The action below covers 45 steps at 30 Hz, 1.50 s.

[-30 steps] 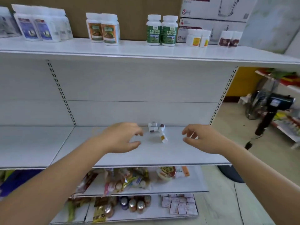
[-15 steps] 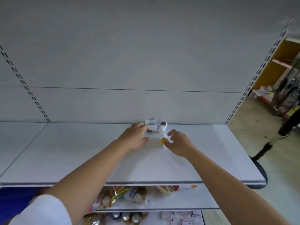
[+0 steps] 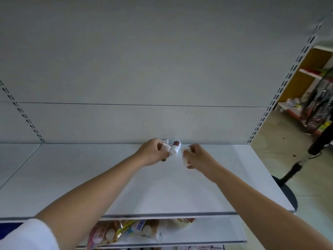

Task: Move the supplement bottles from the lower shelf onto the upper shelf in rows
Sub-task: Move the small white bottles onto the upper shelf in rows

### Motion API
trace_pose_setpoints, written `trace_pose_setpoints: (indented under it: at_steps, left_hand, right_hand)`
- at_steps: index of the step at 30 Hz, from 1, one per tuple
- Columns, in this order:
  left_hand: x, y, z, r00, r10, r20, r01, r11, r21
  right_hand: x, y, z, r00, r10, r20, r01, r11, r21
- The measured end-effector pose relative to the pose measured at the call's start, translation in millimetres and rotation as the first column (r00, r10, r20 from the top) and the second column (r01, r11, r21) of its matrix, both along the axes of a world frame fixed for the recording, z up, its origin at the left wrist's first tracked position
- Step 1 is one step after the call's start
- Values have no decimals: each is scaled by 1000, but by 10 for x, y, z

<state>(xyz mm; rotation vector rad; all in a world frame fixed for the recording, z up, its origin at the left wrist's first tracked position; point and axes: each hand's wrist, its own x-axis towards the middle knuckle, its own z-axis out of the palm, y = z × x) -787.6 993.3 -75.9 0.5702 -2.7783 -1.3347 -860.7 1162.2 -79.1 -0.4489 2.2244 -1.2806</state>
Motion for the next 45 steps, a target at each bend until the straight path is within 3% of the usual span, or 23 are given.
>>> trace_pose_setpoints:
  at_steps: [3,6,11,21,29,35,40,45]
  left_hand:
    - [385,106,498,997,-4,-73,24,963,268]
    - [765,282,1038,989,-22,-148,75,927,367]
    - [1393,595,1975,940,-72,-333,200,907,369]
    - [1947,1002,3281,853,-145,-502,293,929,228]
    - [1454,1111,3825,795,-194,-574,319,940,124]
    - [764,1190,4082,806,-213,-552,244,970,-18]
    - [224,1079,4165,849,-129,-512,105,992,-76]
    - [-169,1016,4213,895,-127,-427,79,989,-127]
  right_hand:
    - [283,170,570,984,-17,179,60,970,-235]
    - [649,314,1180,952,1,308,141,887,-440]
    - [1317,529,2079,962,53,269,108,829,-549]
    - [1960,1012,3242,997,35,75,19,778,-628]
    - [1368,1245,3853,989,15,-148,-106,771,-628]
    - [621,1361,4101,937,-123,-328,-114,778,-617]
    - [-112,1324,4188,850,-30,-526,-173,927,-332]
    - [-528,1048,4185,795,92,-599,-199,973,-115]
